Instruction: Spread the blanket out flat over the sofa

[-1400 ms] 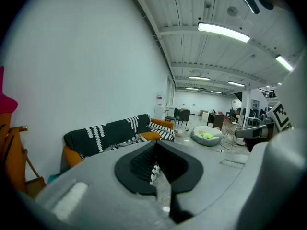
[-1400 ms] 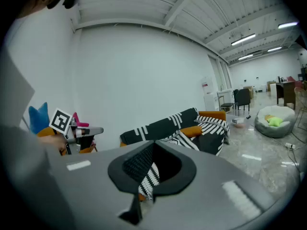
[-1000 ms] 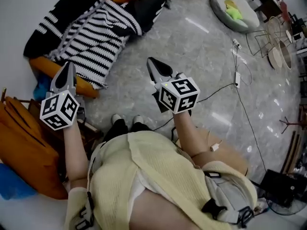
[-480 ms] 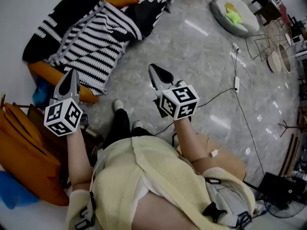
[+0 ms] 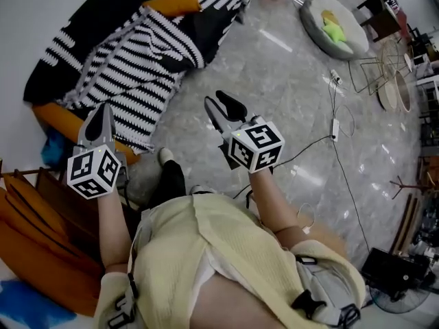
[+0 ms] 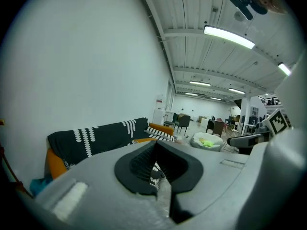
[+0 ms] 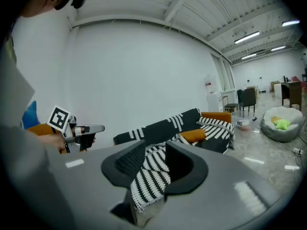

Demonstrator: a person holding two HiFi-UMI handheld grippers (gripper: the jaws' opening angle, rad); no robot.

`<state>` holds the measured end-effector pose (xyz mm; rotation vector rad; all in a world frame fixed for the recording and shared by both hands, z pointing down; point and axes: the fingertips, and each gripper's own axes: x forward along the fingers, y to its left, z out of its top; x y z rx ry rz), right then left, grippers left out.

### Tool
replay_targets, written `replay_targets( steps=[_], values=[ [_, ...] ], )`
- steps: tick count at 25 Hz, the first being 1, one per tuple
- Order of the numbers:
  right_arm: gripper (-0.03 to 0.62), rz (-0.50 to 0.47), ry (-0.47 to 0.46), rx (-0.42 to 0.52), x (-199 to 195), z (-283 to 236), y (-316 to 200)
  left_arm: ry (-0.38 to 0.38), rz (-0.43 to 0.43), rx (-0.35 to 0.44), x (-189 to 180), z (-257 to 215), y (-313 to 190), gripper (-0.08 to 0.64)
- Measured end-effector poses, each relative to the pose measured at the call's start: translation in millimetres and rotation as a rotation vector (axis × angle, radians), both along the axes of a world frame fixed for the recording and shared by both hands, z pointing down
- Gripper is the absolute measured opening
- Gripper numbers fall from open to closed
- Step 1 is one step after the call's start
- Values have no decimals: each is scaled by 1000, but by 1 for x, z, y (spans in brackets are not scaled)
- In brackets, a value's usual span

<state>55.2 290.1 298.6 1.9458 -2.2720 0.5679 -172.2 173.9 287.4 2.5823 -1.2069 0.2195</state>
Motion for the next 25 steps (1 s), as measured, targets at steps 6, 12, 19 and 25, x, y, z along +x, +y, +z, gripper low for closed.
replay_targets(
  steps=[6,12,19,25],
  values=[
    [133,-33,5,-19,3,3,-82,-16,-20,-11,-4,10,-72,5],
    [146,-94,-9,-38,-6,12,-162,-24,-33,-43,-13,23,-127,34],
    [163,-161,0,-65,-25,33,-258,-32,-38,-43,-28,32,-189,51],
    [164,-219,19,-95,-11,52,-329,-13,-127,-47,-28,43,-238,61]
  ],
)
